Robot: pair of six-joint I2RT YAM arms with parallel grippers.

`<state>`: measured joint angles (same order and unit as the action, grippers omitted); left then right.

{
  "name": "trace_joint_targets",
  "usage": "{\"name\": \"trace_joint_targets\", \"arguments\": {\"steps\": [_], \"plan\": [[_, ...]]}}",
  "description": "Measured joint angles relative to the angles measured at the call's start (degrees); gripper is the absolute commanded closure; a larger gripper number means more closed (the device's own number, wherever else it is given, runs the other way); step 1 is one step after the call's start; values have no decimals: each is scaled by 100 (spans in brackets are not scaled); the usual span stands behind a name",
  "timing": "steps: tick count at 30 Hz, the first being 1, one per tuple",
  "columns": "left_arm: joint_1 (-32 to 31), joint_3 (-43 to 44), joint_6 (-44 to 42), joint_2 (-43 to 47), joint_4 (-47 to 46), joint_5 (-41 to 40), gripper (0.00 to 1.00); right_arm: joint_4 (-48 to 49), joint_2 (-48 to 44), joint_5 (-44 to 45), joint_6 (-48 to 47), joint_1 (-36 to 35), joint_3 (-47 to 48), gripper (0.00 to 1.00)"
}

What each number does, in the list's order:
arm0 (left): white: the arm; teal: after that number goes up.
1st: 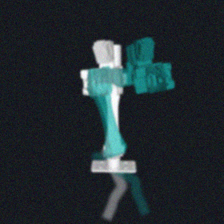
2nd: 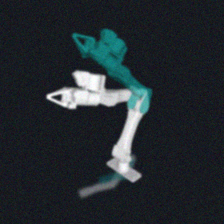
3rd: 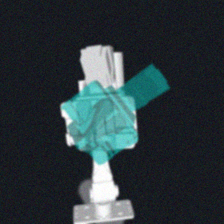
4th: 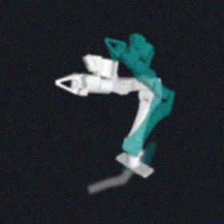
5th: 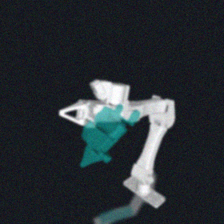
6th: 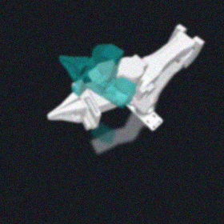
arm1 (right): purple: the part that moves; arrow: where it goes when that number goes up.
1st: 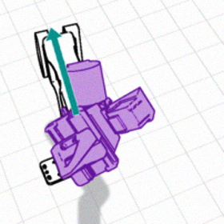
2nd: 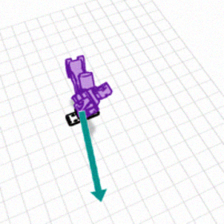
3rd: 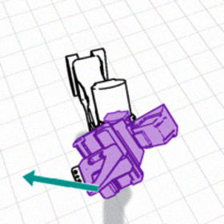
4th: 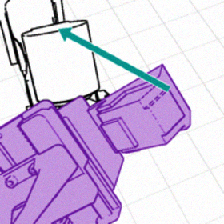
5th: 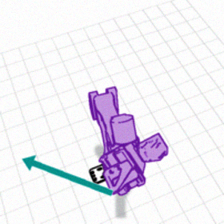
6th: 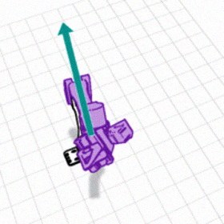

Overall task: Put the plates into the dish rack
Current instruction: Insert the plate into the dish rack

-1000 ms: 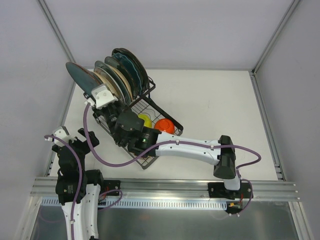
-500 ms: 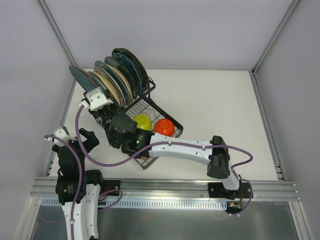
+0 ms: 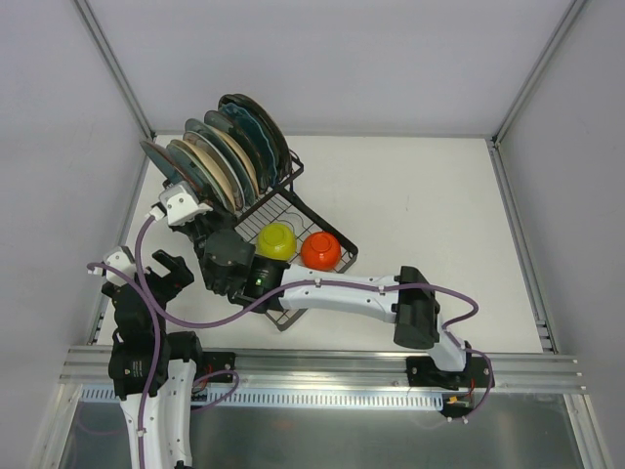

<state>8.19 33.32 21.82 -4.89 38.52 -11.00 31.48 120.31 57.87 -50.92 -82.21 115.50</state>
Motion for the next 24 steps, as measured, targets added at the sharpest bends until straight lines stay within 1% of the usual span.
{"name": "trace_joint_targets", "arguments": {"steps": [10, 24], "plan": [[0, 0, 0, 0, 0, 0, 1, 44, 131, 17, -251, -7, 26, 100], [0, 0, 0, 0, 0, 0, 1, -146, 131, 48, -66, -7, 37, 99]]}}
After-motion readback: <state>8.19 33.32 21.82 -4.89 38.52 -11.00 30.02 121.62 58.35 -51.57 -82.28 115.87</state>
